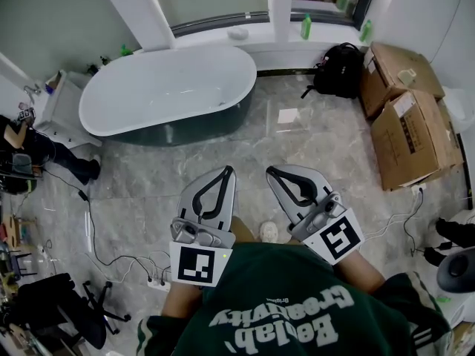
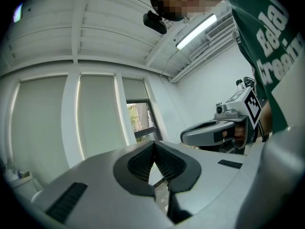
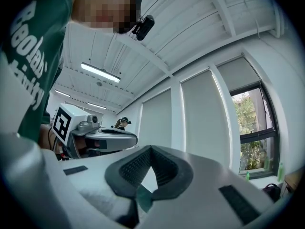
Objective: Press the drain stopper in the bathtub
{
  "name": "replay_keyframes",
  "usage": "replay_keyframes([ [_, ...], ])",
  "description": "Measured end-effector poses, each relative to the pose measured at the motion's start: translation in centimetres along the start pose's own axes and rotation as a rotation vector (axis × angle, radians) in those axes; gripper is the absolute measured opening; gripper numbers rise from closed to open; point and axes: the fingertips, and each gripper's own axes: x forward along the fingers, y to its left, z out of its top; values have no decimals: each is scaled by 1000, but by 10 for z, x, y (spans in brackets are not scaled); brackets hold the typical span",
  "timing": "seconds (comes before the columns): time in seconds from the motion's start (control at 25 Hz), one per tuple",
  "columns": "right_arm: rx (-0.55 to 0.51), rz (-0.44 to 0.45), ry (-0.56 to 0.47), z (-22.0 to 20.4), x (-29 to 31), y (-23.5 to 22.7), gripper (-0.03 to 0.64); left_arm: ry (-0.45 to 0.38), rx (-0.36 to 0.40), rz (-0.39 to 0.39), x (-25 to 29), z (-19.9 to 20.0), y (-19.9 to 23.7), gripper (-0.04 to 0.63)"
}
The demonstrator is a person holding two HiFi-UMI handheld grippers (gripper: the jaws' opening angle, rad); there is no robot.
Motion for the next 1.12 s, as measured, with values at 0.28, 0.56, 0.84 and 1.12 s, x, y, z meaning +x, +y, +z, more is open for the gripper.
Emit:
replay_keyframes([
  [0.28, 5, 15, -5, -5, -1, -8, 14, 19, -15, 39, -1, -5, 3, 9],
  [0.56, 16, 62, -23, -13, 18, -12, 14, 54, 8, 78, -1, -17, 19, 9],
  [0.84, 48, 89, 14, -32, 46, -15, 14, 66, 25, 111, 9, -39, 42, 9],
  [1.12, 50, 84, 25, -51, 87, -31, 14, 78, 21, 91, 39, -71, 81, 9],
])
